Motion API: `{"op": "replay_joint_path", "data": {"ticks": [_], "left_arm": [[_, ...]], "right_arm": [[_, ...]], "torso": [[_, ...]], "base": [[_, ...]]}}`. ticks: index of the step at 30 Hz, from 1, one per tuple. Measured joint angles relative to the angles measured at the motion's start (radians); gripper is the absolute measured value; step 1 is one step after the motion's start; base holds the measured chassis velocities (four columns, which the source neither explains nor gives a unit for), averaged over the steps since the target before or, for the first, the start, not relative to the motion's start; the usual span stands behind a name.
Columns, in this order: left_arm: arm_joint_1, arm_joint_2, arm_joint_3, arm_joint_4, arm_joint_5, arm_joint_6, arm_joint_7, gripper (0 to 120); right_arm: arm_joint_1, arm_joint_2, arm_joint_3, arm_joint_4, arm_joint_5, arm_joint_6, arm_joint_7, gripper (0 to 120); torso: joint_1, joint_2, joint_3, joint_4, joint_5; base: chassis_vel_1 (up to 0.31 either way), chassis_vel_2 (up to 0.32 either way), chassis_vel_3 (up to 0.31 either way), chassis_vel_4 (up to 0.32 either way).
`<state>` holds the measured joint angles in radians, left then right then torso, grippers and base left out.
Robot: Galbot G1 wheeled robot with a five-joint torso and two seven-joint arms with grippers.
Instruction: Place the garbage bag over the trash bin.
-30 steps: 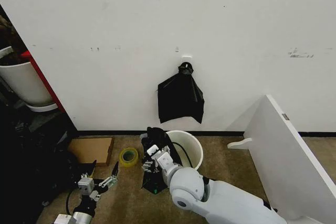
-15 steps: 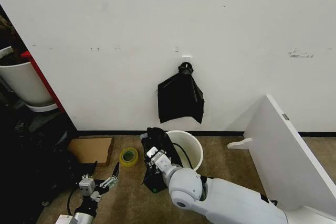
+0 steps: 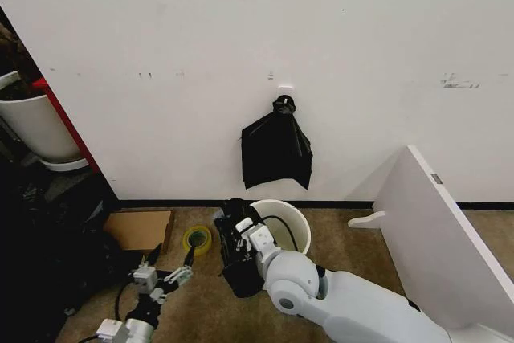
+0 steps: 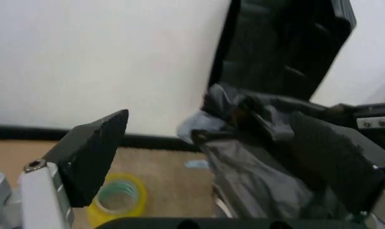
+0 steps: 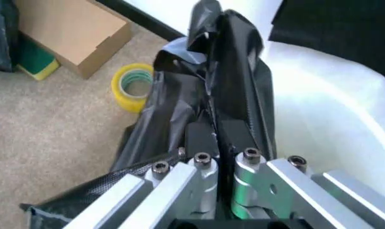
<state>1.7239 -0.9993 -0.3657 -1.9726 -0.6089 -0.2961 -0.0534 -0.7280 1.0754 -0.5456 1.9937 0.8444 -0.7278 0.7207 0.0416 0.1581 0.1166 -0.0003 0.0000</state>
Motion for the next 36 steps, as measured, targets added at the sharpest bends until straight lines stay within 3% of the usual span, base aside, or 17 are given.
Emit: {"op": "replay_joint_path", "data": {"ticks": [5, 9, 17, 26, 34, 36], "left_arm": [[-0.045, 0.054, 0.022, -0.07, -0.1, 0.181, -0.109, 99], [-0.102, 0.098, 0.038, -0.178, -0.228, 0.404, -0.246, 95], [-0.201, 0.11, 0.068, -0.224, -0.309, 0.582, -0.35, 93], [-0.338, 0.049, 0.143, -0.157, -0.38, 0.678, -0.413, 100], [-0.369, 0.008, 0.185, -0.093, -0.428, 0.685, -0.43, 100], [-0.393, -0.029, 0.217, -0.062, -0.448, 0.685, -0.447, 100]], "right_arm": [[-0.037, -0.011, 0.011, 0.01, -0.05, 0.01, -0.01, 0], [-0.051, -0.01, 0.021, 0.018, -0.057, 0.011, -0.012, 0], [-0.069, -0.016, 0.044, 0.037, -0.036, 0.02, -0.01, 0], [-0.091, -0.028, 0.072, 0.055, -0.012, 0.031, -0.01, 0], [-0.102, -0.036, 0.091, 0.061, 0.006, 0.038, -0.009, 0], [-0.112, -0.04, 0.095, 0.066, 0.006, 0.039, -0.01, 0]], "torso": [[0.0, 0.0, 0.0, 0.0001, 0.0], [0.0, 0.0, 0.0, 0.0, 0.0001], [0.0, 0.0, 0.0, 0.0004, 0.0], [0.0, 0.0, 0.0, 0.0, 0.0], [0.0, 0.0, 0.0, 0.0002, 0.0003], [0.0, 0.0, 0.0, 0.0002, -0.0001]], "base": [[0.0, 0.0, 0.0, 0.0], [0.0, 0.0, 0.0, 0.0], [0.0, 0.0, 0.0, 0.0], [0.0, 0.0, 0.0, 0.0], [0.0, 0.0, 0.0, 0.0], [0.0, 0.0, 0.0, 0.0]]}}
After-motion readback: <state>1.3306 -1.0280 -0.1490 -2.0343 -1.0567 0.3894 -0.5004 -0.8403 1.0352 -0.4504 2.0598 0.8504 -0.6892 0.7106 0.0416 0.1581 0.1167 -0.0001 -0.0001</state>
